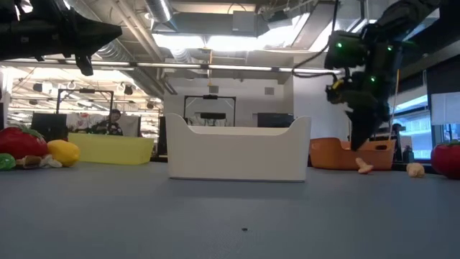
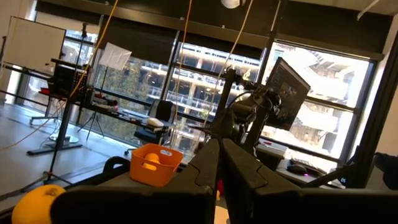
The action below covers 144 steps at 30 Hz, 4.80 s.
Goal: Sort produce into baskets
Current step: Put the red mushroom into the white bin
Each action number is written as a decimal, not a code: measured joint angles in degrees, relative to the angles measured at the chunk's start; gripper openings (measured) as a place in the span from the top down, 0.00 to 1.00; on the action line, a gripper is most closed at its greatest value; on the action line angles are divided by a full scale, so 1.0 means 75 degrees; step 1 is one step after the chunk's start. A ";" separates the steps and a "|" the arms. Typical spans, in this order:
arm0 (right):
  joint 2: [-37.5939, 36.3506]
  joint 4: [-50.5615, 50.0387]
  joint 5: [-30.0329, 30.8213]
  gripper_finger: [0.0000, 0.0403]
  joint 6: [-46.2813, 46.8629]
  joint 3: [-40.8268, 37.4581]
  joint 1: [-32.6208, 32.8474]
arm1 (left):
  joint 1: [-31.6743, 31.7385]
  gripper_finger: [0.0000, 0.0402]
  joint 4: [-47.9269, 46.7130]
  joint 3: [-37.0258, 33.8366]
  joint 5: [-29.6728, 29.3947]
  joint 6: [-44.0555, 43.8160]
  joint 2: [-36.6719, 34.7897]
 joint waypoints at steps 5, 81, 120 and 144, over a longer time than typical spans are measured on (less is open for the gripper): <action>0.0000 0.0434 -0.0131 0.98 -0.0191 0.0335 0.0347 | 0.0000 0.97 0.0000 -0.0001 0.0000 -0.0023 0.0000; -0.0002 0.2369 -0.0344 0.96 -0.0278 0.0608 0.1695 | 0.0007 0.97 -0.0067 0.0002 0.0000 0.0038 0.0023; 0.0341 0.0998 -0.0458 0.45 -0.0615 0.1468 0.2334 | 0.0006 0.97 -0.0070 0.0002 0.0000 0.0152 0.0023; -0.0504 -0.3736 0.0919 0.48 0.1593 0.1122 0.2088 | 0.0006 0.97 -0.0076 0.0002 0.0000 0.0178 0.0023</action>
